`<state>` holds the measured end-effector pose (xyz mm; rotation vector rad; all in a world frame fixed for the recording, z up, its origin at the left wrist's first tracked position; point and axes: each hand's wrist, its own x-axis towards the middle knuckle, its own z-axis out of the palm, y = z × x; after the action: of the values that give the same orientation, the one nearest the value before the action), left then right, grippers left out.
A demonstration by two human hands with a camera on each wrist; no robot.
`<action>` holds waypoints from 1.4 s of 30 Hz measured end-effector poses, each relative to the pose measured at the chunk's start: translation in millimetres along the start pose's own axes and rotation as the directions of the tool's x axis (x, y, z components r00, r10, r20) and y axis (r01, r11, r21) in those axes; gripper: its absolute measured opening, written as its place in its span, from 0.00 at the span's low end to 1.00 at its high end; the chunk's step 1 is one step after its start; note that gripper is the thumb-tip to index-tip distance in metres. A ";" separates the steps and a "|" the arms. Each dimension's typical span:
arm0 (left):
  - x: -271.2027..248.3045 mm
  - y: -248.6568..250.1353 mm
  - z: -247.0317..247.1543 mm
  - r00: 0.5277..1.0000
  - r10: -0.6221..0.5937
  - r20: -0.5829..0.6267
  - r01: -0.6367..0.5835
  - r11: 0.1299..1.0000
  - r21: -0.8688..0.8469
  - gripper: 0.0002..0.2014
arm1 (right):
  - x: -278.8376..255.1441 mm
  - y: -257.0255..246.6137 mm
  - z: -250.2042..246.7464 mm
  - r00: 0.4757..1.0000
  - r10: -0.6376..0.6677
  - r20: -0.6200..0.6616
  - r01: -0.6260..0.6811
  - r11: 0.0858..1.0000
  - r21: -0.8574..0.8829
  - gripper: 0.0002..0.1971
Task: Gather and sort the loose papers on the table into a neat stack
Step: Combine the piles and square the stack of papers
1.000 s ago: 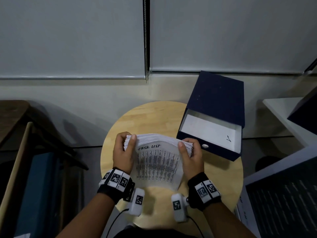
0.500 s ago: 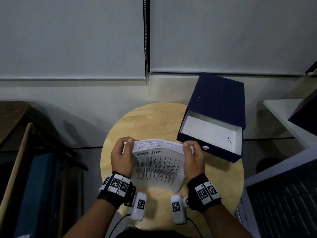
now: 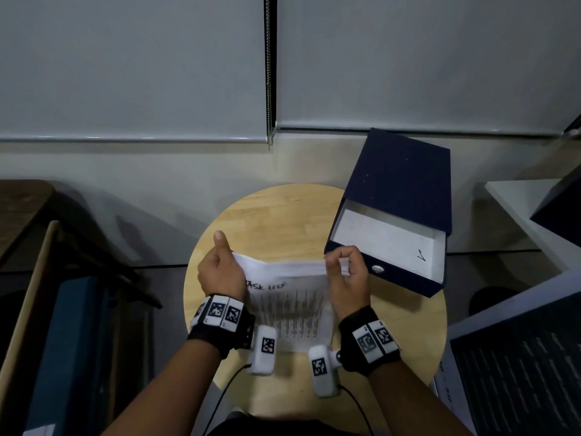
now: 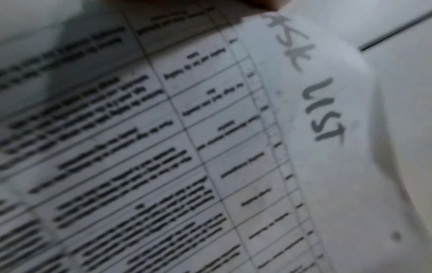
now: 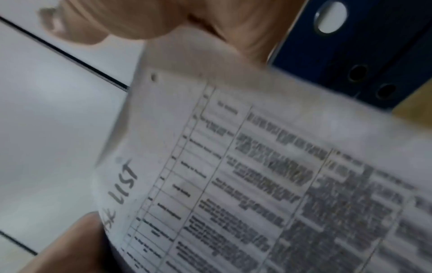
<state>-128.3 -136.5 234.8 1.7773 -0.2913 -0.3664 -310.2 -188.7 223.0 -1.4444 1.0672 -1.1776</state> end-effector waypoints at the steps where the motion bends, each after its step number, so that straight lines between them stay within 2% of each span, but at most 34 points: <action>1: 9.1 -0.1 -1.3 0.999 -0.035 -0.021 0.035 0.999 0.002 0.32 | 0.6 0.0 -3.8 0.995 0.014 0.100 -0.017 0.999 0.031 0.35; 3: 24.4 -1.2 -4.9 0.994 -0.103 -0.041 0.105 0.993 0.045 0.38 | -2.6 5.3 -11.8 0.963 0.084 0.257 -0.085 0.996 -0.009 0.35; 5: 32.4 -3.9 -7.6 0.989 -0.145 -0.025 0.146 0.985 0.094 0.41 | -10.7 16.8 -14.3 0.924 0.185 0.335 -0.164 0.982 -0.089 0.29; 7: 33.3 -6.8 -9.1 0.991 -0.130 0.014 0.127 0.984 0.128 0.40 | -16.7 23.5 -10.3 0.916 0.243 0.319 -0.206 0.968 -0.144 0.19; 8: 33.6 -9.1 -10.1 0.995 -0.088 0.049 0.084 0.992 0.091 0.40 | -16.8 25.1 -8.2 0.923 0.263 0.282 -0.232 0.963 -0.138 0.16; 10: 34.1 -17.2 -12.7 0.976 0.052 0.212 -0.019 0.988 -0.156 0.35 | -14.1 25.2 -7.0 0.939 0.281 0.200 -0.267 0.959 -0.092 0.14; 12: 36.8 -29.6 -18.7 0.892 0.139 0.431 0.006 0.948 -0.319 0.27 | -7.7 25.6 -10.8 0.952 0.263 0.155 -0.257 0.965 -0.053 0.13; 13: 38.5 -36.4 -22.2 0.832 0.170 0.527 0.005 0.950 -0.313 0.25 | -3.6 24.4 -13.3 0.955 0.259 0.144 -0.257 0.966 -0.032 0.13; 14: 38.3 -42.4 -25.2 0.763 0.197 0.616 -0.041 0.965 -0.258 0.27 | 0.2 24.6 -15.4 0.956 0.261 0.132 -0.260 0.965 -0.025 0.14; 15: 36.3 -44.5 -27.6 0.702 0.218 0.678 -0.141 0.976 -0.167 0.30 | 4.1 24.0 -16.2 0.960 0.250 0.127 -0.249 0.968 -0.022 0.14; 16: 32.8 -45.8 -28.3 0.671 0.238 0.702 -0.247 0.965 -0.092 0.31 | 6.9 22.5 -16.3 0.964 0.238 0.118 -0.237 0.971 -0.022 0.14; 18: 25.4 -42.6 -26.7 0.708 0.309 0.635 -0.377 0.926 -0.030 0.28 | 11.7 16.2 -15.0 0.972 0.213 0.102 -0.213 0.977 -0.011 0.14; 20: 17.2 -39.0 -21.9 0.755 0.365 0.545 -0.409 0.912 -0.045 0.26 | 11.8 13.7 -14.2 0.979 0.188 0.079 -0.186 0.982 -0.024 0.20; 21: 14.6 -42.6 -20.3 0.760 0.373 0.532 -0.416 0.908 -0.043 0.26 | 9.2 15.2 -13.7 0.982 0.175 0.075 -0.171 0.984 -0.055 0.19; 23: 9.4 -58.1 -20.5 0.752 0.316 0.578 -0.399 0.917 0.018 0.26 | -2.1 25.2 -11.0 0.973 0.202 0.111 -0.183 0.970 -0.161 0.18; 24: 7.5 -69.9 -21.4 0.738 0.276 0.615 -0.384 0.922 0.047 0.27 | -9.8 32.6 -9.4 0.962 0.245 0.122 -0.215 0.953 -0.215 0.23; 26: 2.1 -87.1 -22.4 0.718 0.244 0.652 -0.390 0.917 0.087 0.29 | -23.7 47.2 -8.2 0.936 0.332 0.115 -0.292 0.918 -0.270 0.47; 27: 0.6 -88.7 -22.3 0.727 0.237 0.644 -0.387 0.917 0.100 0.29 | -25.8 57.0 -10.7 0.925 0.366 0.103 -0.325 0.902 -0.284 0.56; 28: -0.4 -86.9 -22.4 0.744 0.227 0.629 -0.368 0.924 0.101 0.28 | -25.9 59.2 -12.4 0.923 0.376 0.079 -0.340 0.895 -0.289 0.59; 29: 0.5 -87.0 -22.5 0.755 0.212 0.620 -0.336 0.938 0.089 0.26 | -24.6 59.2 -13.6 0.933 0.355 0.061 -0.324 0.901 -0.290 0.58; 31: 1.9 -88.4 -25.0 0.755 0.226 0.616 -0.330 0.942 0.058 0.24 | -22.9 51.8 -14.4 0.971 0.239 0.024 -0.228 0.948 -0.220 0.43; 33: 0.9 -81.4 -29.9 0.732 0.263 0.629 -0.347 0.938 0.011 0.31 | -20.3 39.0 -14.1 0.994 0.109 0.001 -0.108 0.988 -0.112 0.31; 35: 1.9 -70.0 -30.0 0.758 0.270 0.594 -0.235 0.962 -0.137 0.36 | -15.2 25.9 -12.6 0.998 0.044 -0.033 -0.044 0.999 -0.011 0.27; 38: 4.8 -43.9 -20.4 0.803 0.318 0.504 -0.155 0.928 -0.339 0.26 | -7.6 17.8 -6.6 0.996 0.023 -0.088 -0.020 0.999 0.042 0.19; 42: 5.2 -25.9 -4.9 0.878 0.257 0.404 -0.120 0.935 -0.334 0.14 | -0.8 17.9 0.5 0.987 0.067 -0.144 -0.069 0.998 -0.003 0.15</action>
<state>-121.5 -128.2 210.2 1.3357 -0.6951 -0.6394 -310.9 -190.8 205.2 -1.3344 1.2124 -1.2448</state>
